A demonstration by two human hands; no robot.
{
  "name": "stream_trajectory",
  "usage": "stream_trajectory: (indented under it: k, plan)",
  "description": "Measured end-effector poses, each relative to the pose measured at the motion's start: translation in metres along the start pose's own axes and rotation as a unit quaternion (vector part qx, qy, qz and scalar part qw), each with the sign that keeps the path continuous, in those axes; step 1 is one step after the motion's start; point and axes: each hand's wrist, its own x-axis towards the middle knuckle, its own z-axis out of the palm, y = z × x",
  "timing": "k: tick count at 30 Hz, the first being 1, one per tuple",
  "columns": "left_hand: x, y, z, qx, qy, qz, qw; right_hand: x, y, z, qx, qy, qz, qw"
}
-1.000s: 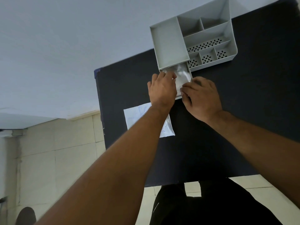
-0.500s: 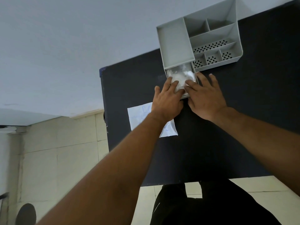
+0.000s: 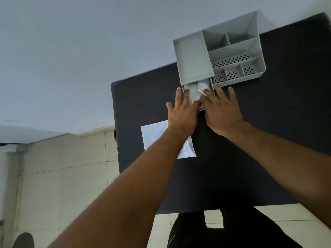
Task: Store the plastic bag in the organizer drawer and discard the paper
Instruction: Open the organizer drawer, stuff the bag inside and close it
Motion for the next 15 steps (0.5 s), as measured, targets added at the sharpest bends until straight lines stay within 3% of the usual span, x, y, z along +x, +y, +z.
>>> stream_trajectory:
  k: [10,15]
  plan:
    - [0.007,0.01,-0.006,-0.067,0.019,-0.019,0.997,0.014,0.011,-0.003,-0.015,-0.017,0.012,1.0]
    - [0.003,0.004,-0.004,-0.03,0.014,-0.007,0.999,0.019,0.011,-0.003,-0.045,-0.037,0.001,0.998]
